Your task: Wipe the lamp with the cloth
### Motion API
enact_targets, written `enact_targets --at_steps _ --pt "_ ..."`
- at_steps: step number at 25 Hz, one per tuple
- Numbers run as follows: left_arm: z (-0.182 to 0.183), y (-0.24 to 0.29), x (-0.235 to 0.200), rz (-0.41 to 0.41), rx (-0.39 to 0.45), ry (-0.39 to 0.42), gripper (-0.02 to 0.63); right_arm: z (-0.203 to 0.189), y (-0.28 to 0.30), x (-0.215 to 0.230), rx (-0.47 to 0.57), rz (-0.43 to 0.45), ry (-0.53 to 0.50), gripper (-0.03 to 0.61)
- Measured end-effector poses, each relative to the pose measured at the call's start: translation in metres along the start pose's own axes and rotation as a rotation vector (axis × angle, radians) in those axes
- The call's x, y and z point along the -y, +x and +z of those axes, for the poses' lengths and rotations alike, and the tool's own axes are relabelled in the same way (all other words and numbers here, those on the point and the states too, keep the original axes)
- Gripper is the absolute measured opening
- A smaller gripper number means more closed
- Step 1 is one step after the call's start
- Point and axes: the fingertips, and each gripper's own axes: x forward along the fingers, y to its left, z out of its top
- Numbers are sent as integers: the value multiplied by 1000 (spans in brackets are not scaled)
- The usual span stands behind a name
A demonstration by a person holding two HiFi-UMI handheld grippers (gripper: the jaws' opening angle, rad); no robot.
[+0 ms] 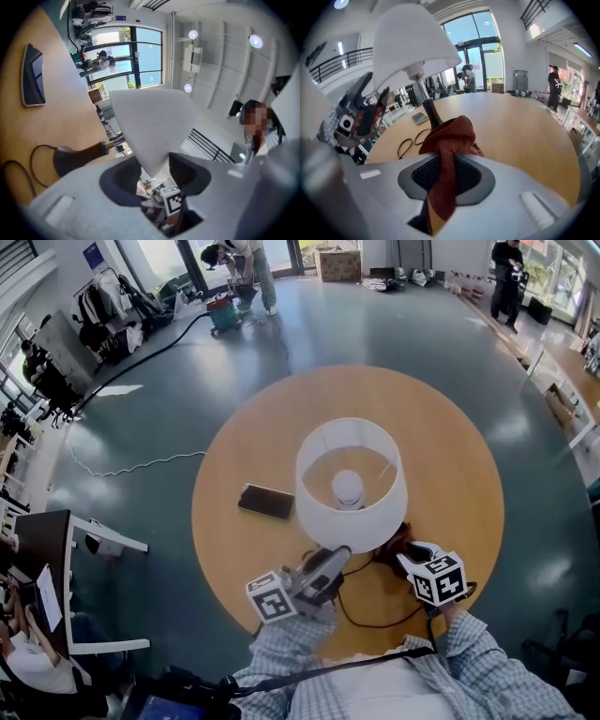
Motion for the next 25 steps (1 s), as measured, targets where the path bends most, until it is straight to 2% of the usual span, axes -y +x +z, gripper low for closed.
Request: enact_targets --at_steps 5,9,13,18,21,25 --pt "0 -2 -2 8 4 -3 183 42 -45 11 188 34 137 85" --pt "2 -1 -5 10 13 -8 183 85 -84 16 338 39 160 84" --pt "1 -2 -6 11 13 -17 183 145 -136 8 515 27 68 84" --pt "-2 -5 -7 15 13 -21 183 222 -192 -21 705 73 -67 84" --pt "-3 -7 -8 19 13 -24 184 260 -212 -42 784 137 -127 84" --pt "-4 -6 -11 29 25 -39 184 295 -218 -55 833 197 -147 84"
